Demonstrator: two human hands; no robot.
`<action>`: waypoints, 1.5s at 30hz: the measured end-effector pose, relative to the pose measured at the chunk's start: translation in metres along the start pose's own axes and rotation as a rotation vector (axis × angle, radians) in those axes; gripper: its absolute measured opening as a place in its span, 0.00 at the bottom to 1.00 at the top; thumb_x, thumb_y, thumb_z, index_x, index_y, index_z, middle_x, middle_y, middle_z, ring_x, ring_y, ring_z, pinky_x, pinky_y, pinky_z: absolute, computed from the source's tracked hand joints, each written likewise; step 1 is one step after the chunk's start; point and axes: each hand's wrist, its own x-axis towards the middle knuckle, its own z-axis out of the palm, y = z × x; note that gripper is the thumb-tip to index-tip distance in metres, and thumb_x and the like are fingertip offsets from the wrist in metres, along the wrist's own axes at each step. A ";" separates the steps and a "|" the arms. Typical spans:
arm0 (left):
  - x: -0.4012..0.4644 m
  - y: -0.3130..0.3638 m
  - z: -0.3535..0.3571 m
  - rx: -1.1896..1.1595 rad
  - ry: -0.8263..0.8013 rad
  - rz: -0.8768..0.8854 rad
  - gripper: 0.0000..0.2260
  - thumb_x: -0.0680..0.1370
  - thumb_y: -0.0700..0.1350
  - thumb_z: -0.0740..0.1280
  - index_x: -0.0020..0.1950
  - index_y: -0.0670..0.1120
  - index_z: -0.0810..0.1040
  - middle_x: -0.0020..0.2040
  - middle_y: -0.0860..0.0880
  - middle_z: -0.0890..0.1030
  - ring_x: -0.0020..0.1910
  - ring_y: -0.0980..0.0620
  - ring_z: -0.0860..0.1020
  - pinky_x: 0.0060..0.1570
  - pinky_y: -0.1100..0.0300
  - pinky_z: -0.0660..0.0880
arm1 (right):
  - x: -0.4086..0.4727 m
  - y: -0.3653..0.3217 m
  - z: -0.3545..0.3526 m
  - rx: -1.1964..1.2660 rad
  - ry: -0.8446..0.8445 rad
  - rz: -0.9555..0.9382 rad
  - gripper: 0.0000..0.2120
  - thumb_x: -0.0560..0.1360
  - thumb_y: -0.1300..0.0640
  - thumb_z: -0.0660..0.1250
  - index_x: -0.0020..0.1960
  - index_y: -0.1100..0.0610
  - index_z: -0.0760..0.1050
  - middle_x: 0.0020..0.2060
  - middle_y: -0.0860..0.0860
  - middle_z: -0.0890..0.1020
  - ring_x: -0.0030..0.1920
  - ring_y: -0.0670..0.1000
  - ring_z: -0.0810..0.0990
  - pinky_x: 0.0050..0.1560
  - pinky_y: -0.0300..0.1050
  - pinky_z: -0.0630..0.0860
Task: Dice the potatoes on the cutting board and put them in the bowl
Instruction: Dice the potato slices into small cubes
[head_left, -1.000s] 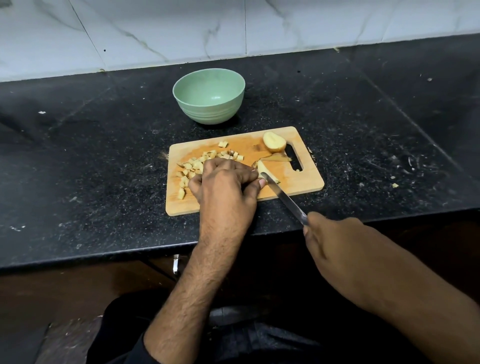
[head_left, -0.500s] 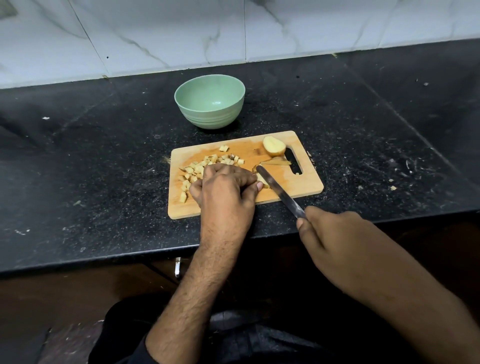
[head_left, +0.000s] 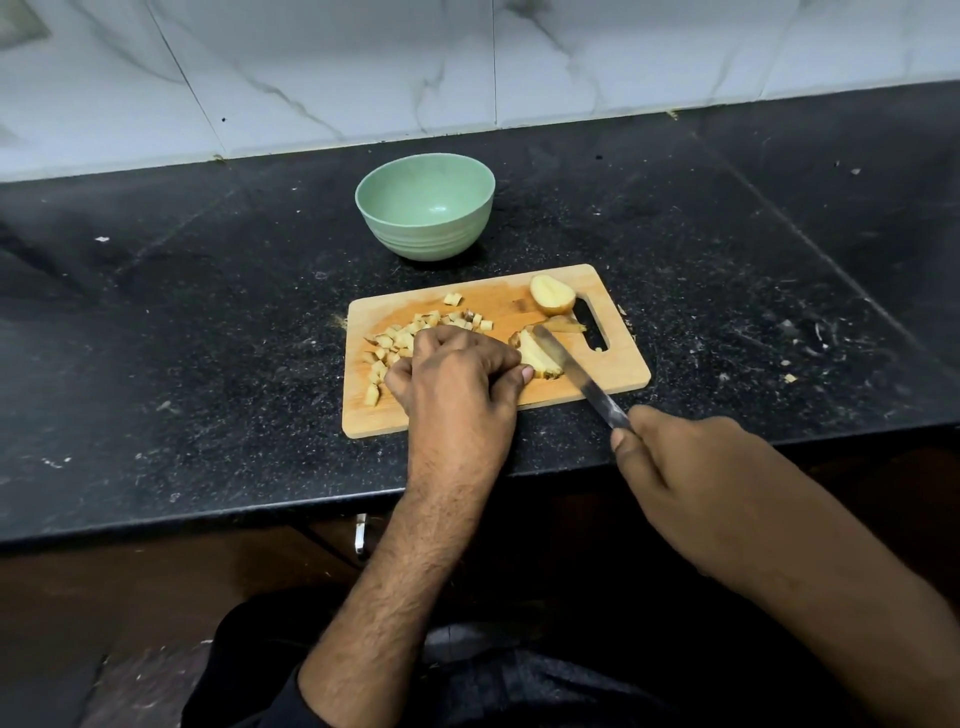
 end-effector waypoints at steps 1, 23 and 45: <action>0.000 0.000 0.000 0.005 -0.001 0.002 0.05 0.73 0.53 0.75 0.47 0.54 0.85 0.47 0.62 0.79 0.59 0.57 0.68 0.53 0.57 0.52 | 0.000 0.001 -0.001 0.010 0.006 0.008 0.14 0.83 0.42 0.50 0.43 0.48 0.65 0.31 0.47 0.75 0.33 0.48 0.75 0.35 0.47 0.71; 0.071 -0.006 -0.020 0.246 -0.524 0.576 0.13 0.75 0.60 0.70 0.57 0.58 0.82 0.57 0.62 0.77 0.64 0.58 0.66 0.59 0.54 0.53 | -0.003 0.011 -0.009 -0.016 -0.072 0.083 0.16 0.83 0.42 0.51 0.43 0.49 0.67 0.32 0.48 0.77 0.30 0.45 0.77 0.38 0.48 0.79; 0.031 -0.001 -0.016 0.316 -0.293 0.223 0.16 0.78 0.61 0.66 0.63 0.59 0.79 0.57 0.57 0.75 0.63 0.53 0.64 0.56 0.51 0.54 | -0.003 -0.017 0.003 -0.107 -0.006 0.069 0.11 0.84 0.43 0.47 0.48 0.47 0.62 0.35 0.46 0.71 0.36 0.49 0.72 0.36 0.46 0.69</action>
